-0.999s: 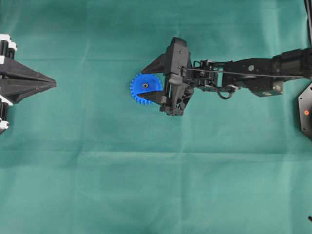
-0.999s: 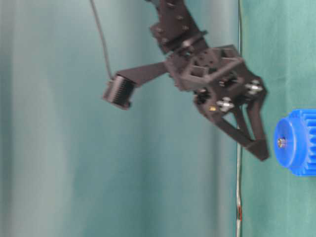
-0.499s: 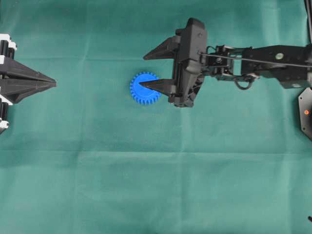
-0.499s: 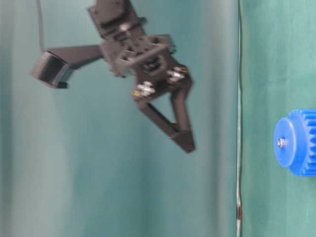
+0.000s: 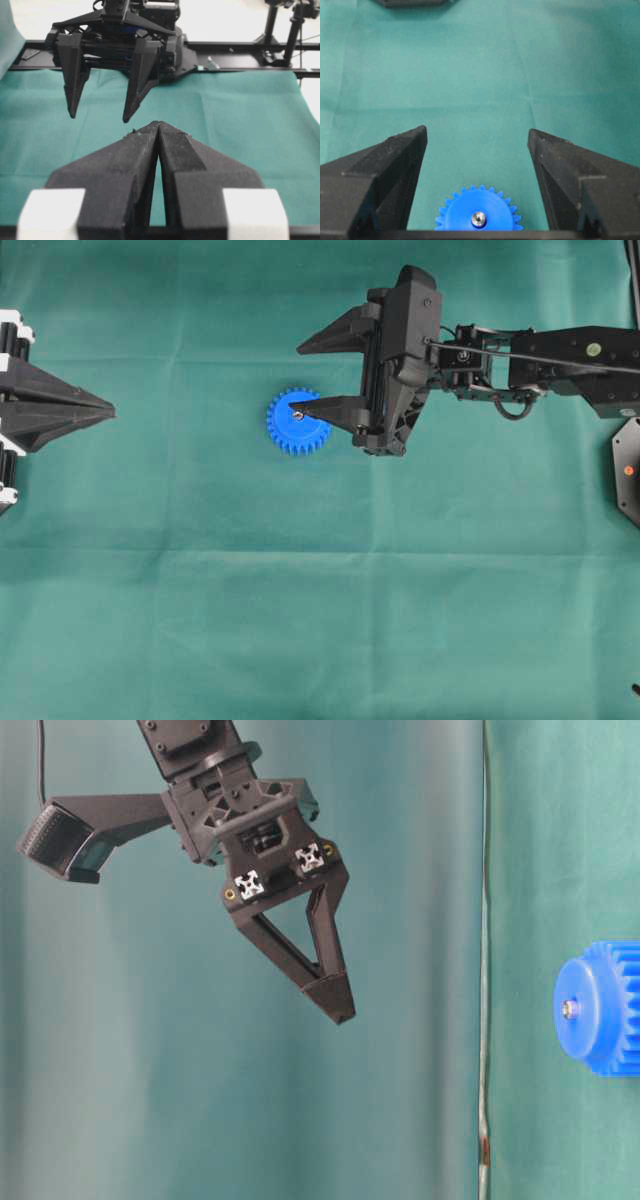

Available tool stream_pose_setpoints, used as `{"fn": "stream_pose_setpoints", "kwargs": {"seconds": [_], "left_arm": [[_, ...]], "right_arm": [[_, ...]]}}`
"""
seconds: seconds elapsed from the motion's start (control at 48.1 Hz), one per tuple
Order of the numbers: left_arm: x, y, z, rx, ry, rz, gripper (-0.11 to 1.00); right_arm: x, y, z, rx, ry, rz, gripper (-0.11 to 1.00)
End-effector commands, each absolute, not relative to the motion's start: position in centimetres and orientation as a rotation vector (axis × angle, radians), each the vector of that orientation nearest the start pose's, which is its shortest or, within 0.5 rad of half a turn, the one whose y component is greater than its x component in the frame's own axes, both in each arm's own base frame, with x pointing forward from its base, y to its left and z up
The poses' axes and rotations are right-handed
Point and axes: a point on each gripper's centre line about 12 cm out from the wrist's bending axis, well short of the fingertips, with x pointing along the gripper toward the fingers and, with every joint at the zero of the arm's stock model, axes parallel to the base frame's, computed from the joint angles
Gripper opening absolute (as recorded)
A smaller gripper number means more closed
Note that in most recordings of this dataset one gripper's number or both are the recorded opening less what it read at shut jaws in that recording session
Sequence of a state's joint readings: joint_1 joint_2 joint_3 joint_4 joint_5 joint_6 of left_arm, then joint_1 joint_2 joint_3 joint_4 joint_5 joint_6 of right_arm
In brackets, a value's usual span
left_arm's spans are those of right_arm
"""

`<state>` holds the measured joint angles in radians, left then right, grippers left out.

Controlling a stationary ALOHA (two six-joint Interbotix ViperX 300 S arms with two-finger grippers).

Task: Insert the shaft placed at a random location into the center hole of the medium gear at another random location.

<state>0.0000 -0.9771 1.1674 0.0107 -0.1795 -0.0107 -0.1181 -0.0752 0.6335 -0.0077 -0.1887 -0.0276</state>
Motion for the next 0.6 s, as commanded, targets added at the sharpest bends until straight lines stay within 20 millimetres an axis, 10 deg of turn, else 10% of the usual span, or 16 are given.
{"fn": "stream_pose_setpoints", "kwargs": {"seconds": [0.0, 0.582], "left_arm": [[19.9, -0.1, 29.5, 0.001, -0.014, -0.004, 0.00], [20.0, 0.0, 29.5, 0.001, -0.011, -0.003, 0.00]], "right_arm": [[39.6, -4.7, 24.3, -0.028, 0.337, -0.107, 0.81], [34.1, -4.3, 23.9, -0.003, 0.345, -0.122, 0.81]]}}
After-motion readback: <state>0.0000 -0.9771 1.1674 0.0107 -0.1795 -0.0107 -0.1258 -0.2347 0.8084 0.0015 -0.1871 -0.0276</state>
